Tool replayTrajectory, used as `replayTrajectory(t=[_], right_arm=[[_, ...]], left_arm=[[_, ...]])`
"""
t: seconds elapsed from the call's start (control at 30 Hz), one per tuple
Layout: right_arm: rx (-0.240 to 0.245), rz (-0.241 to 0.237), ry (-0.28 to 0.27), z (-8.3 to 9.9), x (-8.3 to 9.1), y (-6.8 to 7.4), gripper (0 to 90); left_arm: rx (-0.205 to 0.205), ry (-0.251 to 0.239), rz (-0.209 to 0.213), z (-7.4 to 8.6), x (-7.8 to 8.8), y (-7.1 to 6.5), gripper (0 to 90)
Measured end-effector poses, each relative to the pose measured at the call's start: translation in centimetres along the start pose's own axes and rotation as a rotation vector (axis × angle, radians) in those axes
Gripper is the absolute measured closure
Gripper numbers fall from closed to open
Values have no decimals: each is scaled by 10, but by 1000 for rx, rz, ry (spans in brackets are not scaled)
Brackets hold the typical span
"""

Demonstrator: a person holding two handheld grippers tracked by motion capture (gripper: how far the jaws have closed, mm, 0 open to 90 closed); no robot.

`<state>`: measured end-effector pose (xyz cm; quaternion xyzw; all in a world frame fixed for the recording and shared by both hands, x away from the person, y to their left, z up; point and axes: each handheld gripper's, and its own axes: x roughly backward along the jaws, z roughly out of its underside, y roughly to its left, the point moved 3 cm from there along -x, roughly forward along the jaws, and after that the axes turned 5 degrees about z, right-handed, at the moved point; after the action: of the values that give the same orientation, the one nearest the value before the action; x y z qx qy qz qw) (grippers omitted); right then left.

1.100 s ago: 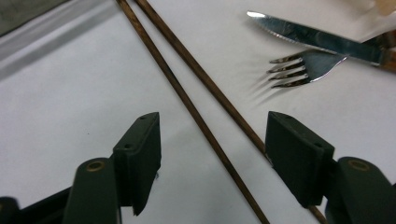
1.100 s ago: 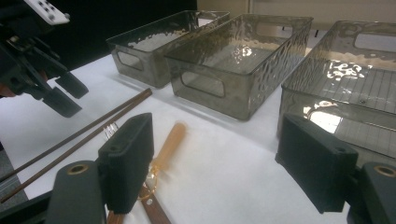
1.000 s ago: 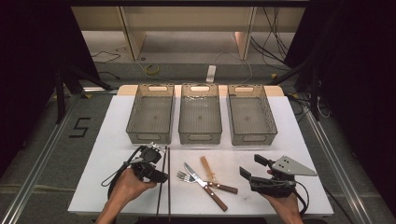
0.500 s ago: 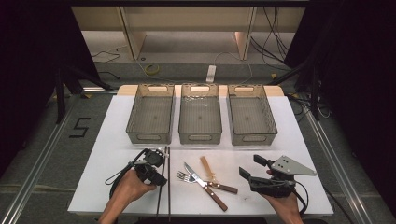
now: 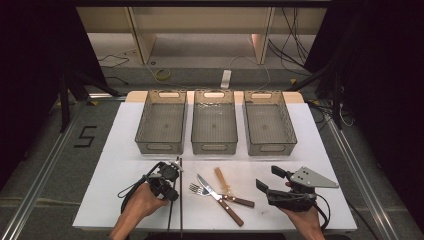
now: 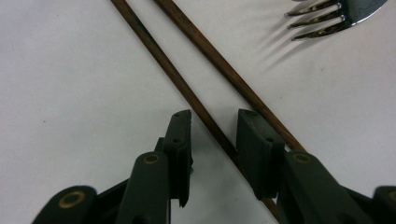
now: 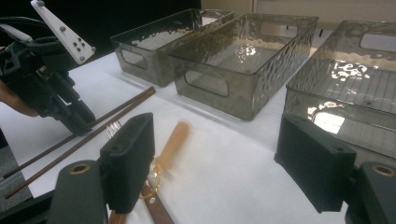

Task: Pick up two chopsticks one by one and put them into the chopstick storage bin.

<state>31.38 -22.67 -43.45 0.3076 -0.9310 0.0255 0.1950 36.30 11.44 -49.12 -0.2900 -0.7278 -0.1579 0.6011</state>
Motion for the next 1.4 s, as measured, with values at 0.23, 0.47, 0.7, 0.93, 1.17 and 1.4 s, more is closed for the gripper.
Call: replayTrajectory(t=[0.23, 0.47, 0.7, 0.93, 1.17, 1.4], right_arm=[[10, 1, 5, 0, -1, 1, 286], [9, 3, 0, 0, 0, 0, 287], [12, 0, -2, 0, 0, 1, 287], [14, -3, -5, -1, 0, 1, 287], [18, -4, -5, -1, 0, 2, 289], [14, -5, -7, -1, 1, 2, 290]], left_arm=[[-2, 2, -8, 0, 0, 1, 690], [13, 2, -7, 0, 1, 4, 745], [41, -9, -10, 0, 1, 6, 807], [46, -10, -11, 1, 1, 8, 849], [46, -27, -6, 2, 1, 9, 853], [33, -44, -8, 3, 4, 12, 854]])
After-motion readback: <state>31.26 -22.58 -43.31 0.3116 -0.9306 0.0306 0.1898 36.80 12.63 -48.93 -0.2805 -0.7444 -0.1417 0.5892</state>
